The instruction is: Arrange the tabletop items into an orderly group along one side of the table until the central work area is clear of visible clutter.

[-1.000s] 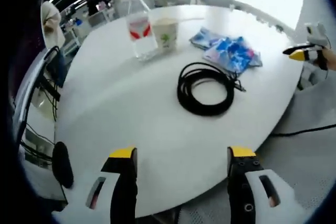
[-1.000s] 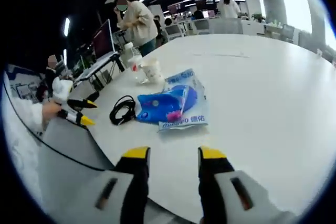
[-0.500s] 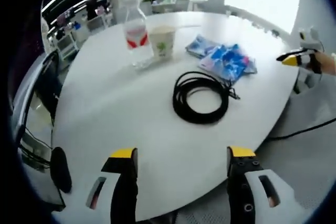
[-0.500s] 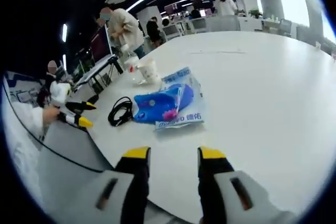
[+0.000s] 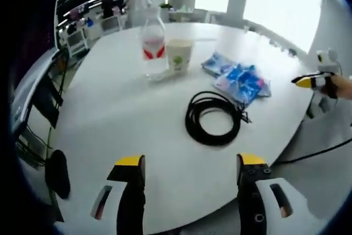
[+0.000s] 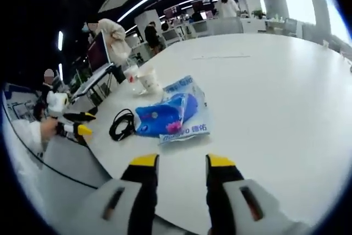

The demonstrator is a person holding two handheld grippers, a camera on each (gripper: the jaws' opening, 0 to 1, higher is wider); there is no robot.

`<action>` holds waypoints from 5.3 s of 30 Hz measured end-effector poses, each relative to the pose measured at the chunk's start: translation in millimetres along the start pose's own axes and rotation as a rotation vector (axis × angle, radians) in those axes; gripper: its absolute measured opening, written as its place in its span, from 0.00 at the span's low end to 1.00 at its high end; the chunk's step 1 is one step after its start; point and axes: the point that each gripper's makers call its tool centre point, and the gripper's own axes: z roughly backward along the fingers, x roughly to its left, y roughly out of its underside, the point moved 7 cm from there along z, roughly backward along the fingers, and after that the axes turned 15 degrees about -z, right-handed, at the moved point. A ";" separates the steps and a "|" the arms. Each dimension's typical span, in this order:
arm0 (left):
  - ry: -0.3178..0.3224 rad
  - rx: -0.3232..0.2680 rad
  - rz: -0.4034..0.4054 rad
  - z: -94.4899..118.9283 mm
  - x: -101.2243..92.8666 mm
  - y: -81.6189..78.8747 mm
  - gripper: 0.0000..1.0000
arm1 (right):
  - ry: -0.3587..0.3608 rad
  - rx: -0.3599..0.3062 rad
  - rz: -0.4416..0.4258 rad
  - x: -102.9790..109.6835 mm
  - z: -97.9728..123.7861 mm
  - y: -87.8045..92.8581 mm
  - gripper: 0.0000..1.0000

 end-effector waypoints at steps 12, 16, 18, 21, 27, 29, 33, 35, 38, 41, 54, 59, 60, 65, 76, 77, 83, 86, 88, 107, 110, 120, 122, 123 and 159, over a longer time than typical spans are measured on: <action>0.065 -0.085 0.067 -24.4 -31.9 -46.4 0.58 | 0.014 -0.010 0.007 5.7 -15.2 -20.5 0.30; 0.107 -0.061 -0.011 -41.0 -54.8 -65.0 0.58 | -0.007 -0.017 0.034 14.3 -25.2 -36.0 0.30; 0.123 -0.064 -0.019 -47.1 -62.0 -73.6 0.58 | -0.015 -0.025 0.036 16.8 -29.0 -41.7 0.29; 0.135 -0.050 -0.033 -56.0 -67.6 -82.1 0.55 | -0.022 -0.026 0.037 18.3 -35.0 -45.3 0.28; 0.140 -0.017 0.009 -70.5 -72.0 -91.6 0.53 | -0.030 -0.004 0.026 14.8 -46.3 -44.3 0.27; 0.147 -0.016 0.014 -74.6 -75.9 -94.2 0.51 | -0.031 0.003 0.019 13.0 -50.6 -44.0 0.27; 0.154 -0.002 0.018 -84.5 -82.1 -96.5 0.50 | -0.039 0.020 0.016 12.5 -59.3 -45.2 0.27; 0.159 0.018 0.010 -89.2 -84.9 -96.3 0.49 | -0.046 0.029 0.020 12.9 -63.7 -46.5 0.27; 0.160 0.038 -0.001 -95.9 -86.7 -96.0 0.47 | -0.054 0.042 0.022 12.5 -70.0 -47.7 0.27; 0.149 0.063 -0.017 -102.9 -85.8 -93.8 0.47 | -0.061 0.061 0.031 12.2 -77.6 -47.3 0.27; 0.145 0.100 0.041 -127.1 -89.5 -101.5 0.27 | -0.058 0.156 0.096 13.1 -111.0 -40.4 0.23; 0.123 0.123 0.063 -127.8 -89.0 -98.6 0.20 | -0.062 0.187 0.120 10.5 -115.3 -34.0 0.17; 0.123 0.122 0.067 -128.3 -88.4 -98.5 0.18 | -0.064 0.188 0.121 10.1 -115.3 -33.7 0.16; 0.118 0.142 0.075 -133.9 -88.1 -98.0 0.10 | -0.066 0.201 0.098 5.4 -119.1 -30.2 0.08; 0.065 0.074 0.164 -120.6 -83.0 -113.2 0.00 | -0.122 0.135 0.024 2.9 -104.8 -41.2 0.00; 0.063 0.069 0.164 -119.9 -83.4 -114.8 0.00 | -0.128 0.131 0.022 3.7 -102.9 -42.3 0.00; 0.053 0.036 0.137 -116.7 -88.4 -133.8 0.00 | -0.152 0.100 -0.016 -1.6 -91.8 -50.6 0.00; 0.055 0.020 0.104 -117.5 -95.6 -146.1 0.00 | -0.154 0.082 -0.040 -7.9 -84.7 -55.6 0.00; 0.062 0.011 0.088 -120.0 -100.9 -152.9 0.00 | -0.152 0.066 -0.050 -14.3 -79.6 -59.8 0.00; 0.163 0.019 -0.030 -163.9 -160.4 -209.6 0.00 | -0.064 -0.066 -0.183 -87.5 -31.8 -72.3 0.00; 0.175 0.024 -0.060 -173.4 -169.1 -216.3 0.00 | -0.051 -0.081 -0.206 -98.1 -28.8 -74.3 0.00; 0.211 0.046 -0.124 -203.6 -185.4 -235.1 0.00 | -0.002 -0.128 -0.222 -135.0 -27.7 -86.8 0.00; 0.220 0.049 -0.130 -211.4 -188.6 -237.4 0.00 | 0.006 -0.135 -0.222 -140.1 -27.5 -89.5 0.00; 0.225 0.050 -0.136 -214.7 -190.2 -238.2 0.00 | 0.010 -0.140 -0.219 -143.1 -27.4 -90.9 0.00; 0.218 0.080 -0.123 -295.7 -187.8 -264.0 0.00 | 0.102 -0.137 -0.208 -201.3 -68.4 -123.2 0.00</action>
